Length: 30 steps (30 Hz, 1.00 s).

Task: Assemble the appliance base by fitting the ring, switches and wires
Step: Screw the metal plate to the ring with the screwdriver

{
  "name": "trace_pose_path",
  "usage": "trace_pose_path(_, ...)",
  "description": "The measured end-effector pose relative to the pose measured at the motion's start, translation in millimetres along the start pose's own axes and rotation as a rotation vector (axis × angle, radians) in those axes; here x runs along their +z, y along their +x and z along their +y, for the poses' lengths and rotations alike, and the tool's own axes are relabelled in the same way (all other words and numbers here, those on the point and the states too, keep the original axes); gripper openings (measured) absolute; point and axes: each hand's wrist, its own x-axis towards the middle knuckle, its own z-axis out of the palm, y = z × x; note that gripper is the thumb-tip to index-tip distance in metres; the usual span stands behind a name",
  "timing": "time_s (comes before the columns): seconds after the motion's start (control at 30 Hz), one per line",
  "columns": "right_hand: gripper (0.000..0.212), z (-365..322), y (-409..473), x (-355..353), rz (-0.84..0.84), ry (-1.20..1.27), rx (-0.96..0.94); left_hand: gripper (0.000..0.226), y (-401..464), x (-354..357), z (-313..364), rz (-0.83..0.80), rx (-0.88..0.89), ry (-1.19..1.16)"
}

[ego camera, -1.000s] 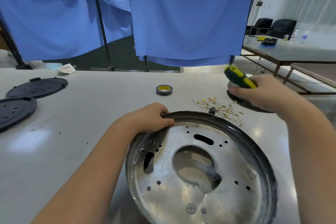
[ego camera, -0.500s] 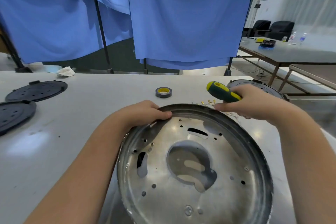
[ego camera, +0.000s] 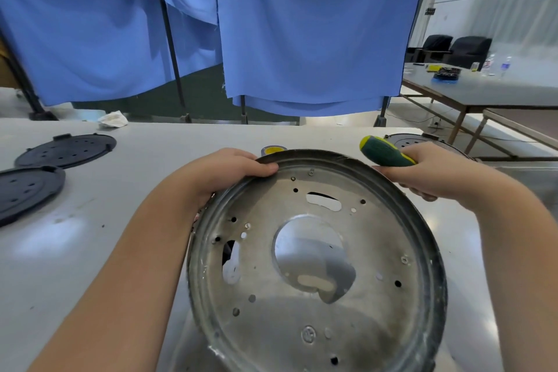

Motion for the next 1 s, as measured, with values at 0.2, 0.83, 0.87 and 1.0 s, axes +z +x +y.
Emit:
trace_pose_path(0.2, 0.039, -14.8, -9.3, -6.9, 0.191, 0.057, -0.089, 0.027, -4.1, 4.3, 8.5, 0.059, -0.014, 0.061)
trace_pose_path(0.83, 0.008, -74.3, 5.3, 61.4, 0.048, -0.791, -0.567, 0.015, -4.6, 7.7, 8.4, 0.045, -0.036, 0.118)
trace_pose_path(0.87, 0.009, -73.1, 6.2, 62.2, 0.036, -0.833, -0.593, 0.016, -2.8, 8.6, 6.8, 0.033, -0.046, 0.106)
trace_pose_path(1.0, 0.012, -72.9, 10.3, 62.0, -0.037, -0.98, -0.681, 0.016, 1.8, 11.5, 2.1, -0.018, -0.071, 0.113)
